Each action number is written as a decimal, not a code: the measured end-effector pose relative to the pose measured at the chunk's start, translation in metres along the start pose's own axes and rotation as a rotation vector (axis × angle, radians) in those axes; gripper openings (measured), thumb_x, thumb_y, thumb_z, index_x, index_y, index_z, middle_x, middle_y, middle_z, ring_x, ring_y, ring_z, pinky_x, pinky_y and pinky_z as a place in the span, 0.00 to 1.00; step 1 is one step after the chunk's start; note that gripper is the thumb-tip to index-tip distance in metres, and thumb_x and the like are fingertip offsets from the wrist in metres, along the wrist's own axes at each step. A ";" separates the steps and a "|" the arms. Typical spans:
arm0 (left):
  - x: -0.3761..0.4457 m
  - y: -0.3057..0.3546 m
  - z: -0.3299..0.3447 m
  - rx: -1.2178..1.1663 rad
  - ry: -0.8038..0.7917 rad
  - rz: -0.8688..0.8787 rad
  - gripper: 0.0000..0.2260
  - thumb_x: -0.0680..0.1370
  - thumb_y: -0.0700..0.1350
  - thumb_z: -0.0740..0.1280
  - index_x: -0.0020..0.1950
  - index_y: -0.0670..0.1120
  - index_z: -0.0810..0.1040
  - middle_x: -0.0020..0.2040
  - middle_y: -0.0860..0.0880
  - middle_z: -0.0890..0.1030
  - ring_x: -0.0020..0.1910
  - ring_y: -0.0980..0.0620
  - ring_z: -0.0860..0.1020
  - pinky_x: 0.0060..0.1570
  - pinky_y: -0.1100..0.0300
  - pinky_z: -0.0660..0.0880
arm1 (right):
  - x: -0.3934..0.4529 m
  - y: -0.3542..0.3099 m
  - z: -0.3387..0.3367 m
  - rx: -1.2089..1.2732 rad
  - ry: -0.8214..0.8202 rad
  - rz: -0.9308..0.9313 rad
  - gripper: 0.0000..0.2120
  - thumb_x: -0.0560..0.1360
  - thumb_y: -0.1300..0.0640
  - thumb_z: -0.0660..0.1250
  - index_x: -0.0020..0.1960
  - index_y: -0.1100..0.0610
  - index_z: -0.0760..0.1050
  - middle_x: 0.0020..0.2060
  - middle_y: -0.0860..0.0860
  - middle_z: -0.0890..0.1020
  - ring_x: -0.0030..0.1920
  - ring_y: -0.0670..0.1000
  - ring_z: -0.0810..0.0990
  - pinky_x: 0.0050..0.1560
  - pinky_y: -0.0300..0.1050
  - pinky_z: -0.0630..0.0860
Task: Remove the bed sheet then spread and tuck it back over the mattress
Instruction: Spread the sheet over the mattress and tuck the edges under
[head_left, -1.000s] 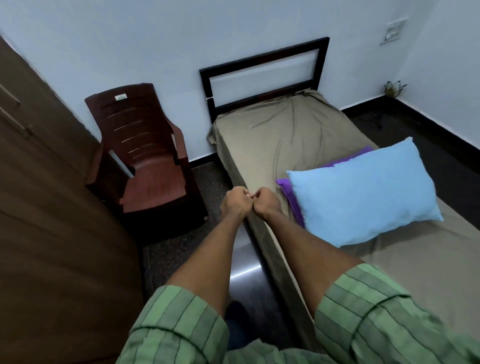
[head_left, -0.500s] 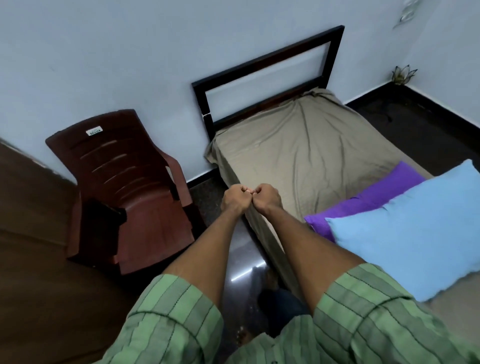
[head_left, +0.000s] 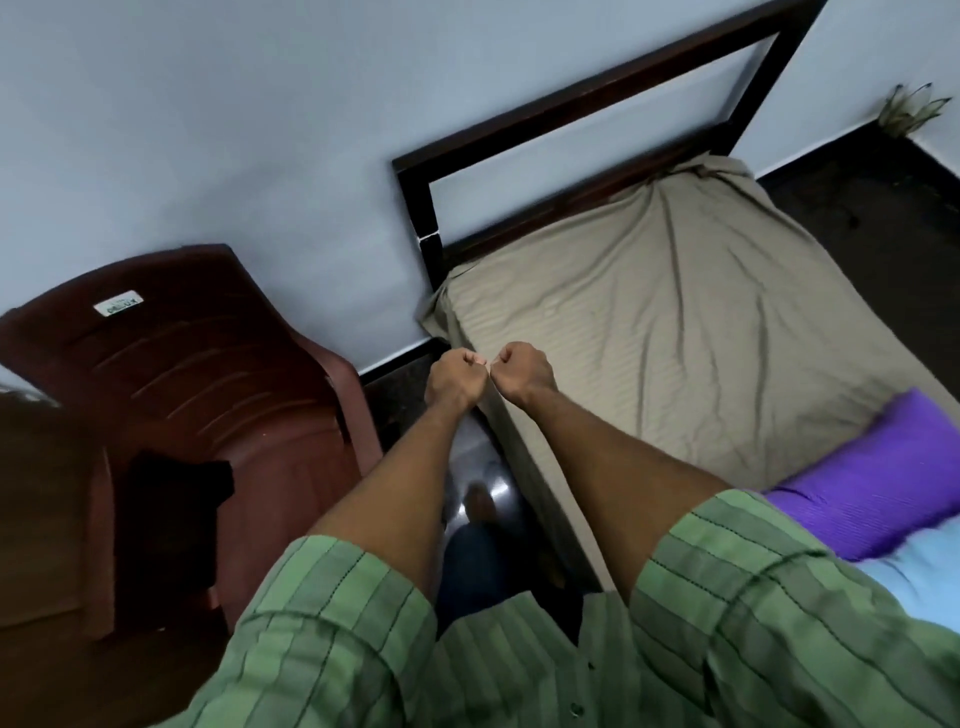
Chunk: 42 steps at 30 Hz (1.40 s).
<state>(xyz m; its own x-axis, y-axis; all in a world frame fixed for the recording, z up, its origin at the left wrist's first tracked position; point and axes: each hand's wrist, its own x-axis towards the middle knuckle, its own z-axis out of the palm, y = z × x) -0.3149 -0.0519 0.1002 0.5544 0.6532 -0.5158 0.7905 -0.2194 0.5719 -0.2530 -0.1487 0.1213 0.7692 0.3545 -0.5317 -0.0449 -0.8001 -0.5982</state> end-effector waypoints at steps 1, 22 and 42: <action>0.028 0.004 -0.002 0.012 -0.011 -0.009 0.11 0.77 0.49 0.65 0.51 0.50 0.86 0.55 0.47 0.86 0.57 0.44 0.82 0.57 0.54 0.79 | 0.022 -0.011 0.003 -0.015 0.001 0.005 0.10 0.74 0.51 0.65 0.46 0.57 0.80 0.50 0.58 0.84 0.53 0.63 0.82 0.54 0.53 0.81; 0.436 -0.060 0.059 0.181 -0.196 -0.027 0.21 0.80 0.48 0.64 0.72 0.44 0.70 0.66 0.39 0.78 0.65 0.38 0.77 0.64 0.48 0.74 | 0.399 -0.016 0.161 -0.360 -0.089 0.108 0.31 0.78 0.36 0.64 0.70 0.58 0.70 0.67 0.58 0.76 0.68 0.61 0.72 0.65 0.55 0.73; 0.513 -0.156 0.079 -0.809 0.223 -0.492 0.15 0.83 0.37 0.64 0.68 0.35 0.73 0.63 0.41 0.79 0.51 0.44 0.82 0.41 0.53 0.84 | 0.413 0.017 0.242 -0.605 0.311 -0.361 0.25 0.69 0.50 0.66 0.64 0.54 0.71 0.58 0.56 0.74 0.57 0.60 0.73 0.55 0.57 0.70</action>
<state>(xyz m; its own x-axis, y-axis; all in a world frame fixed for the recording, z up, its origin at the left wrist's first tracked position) -0.1331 0.2604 -0.3035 0.0818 0.6795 -0.7291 0.4563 0.6249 0.6335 -0.0902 0.1016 -0.2533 0.8178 0.5629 -0.1196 0.5303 -0.8179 -0.2232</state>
